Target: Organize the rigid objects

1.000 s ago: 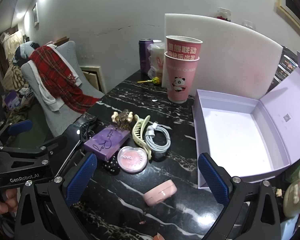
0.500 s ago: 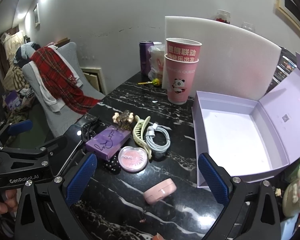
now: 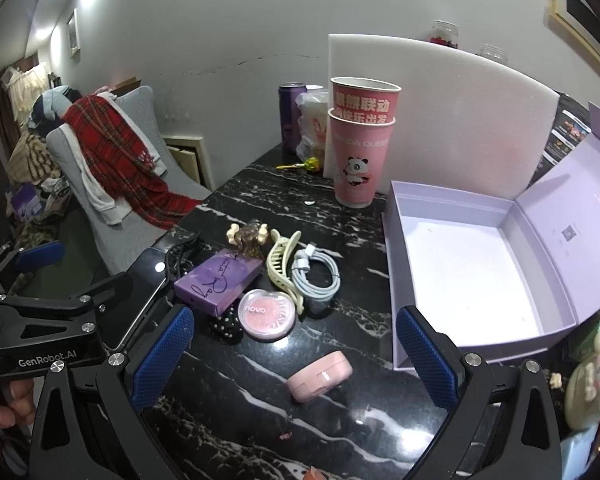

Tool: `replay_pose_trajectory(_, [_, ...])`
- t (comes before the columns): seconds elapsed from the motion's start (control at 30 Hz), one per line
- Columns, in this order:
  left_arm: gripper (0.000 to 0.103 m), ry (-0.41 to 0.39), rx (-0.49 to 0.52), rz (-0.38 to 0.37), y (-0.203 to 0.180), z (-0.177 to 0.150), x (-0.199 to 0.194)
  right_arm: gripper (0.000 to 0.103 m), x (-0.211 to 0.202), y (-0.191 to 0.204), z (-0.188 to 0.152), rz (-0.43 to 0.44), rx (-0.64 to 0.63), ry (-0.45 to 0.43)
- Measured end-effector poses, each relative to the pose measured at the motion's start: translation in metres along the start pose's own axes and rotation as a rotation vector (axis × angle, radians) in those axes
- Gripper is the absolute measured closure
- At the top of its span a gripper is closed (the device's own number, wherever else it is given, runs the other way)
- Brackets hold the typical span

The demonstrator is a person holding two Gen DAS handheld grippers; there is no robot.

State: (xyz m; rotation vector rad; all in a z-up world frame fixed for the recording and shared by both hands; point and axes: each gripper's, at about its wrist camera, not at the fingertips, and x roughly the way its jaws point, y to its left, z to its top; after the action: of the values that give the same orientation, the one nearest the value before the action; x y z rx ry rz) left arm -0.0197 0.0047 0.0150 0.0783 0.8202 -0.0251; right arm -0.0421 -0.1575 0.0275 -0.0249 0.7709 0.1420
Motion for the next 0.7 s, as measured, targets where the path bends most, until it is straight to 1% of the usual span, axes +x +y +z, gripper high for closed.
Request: replay_pose_trajectory(0.7, [0.000, 0.002, 0.001, 0.004, 0.0006, -0.0027, -0.0074, 0.000, -0.0031, -0.0001, -0.0019, 0.002, 0.002, -0.004])
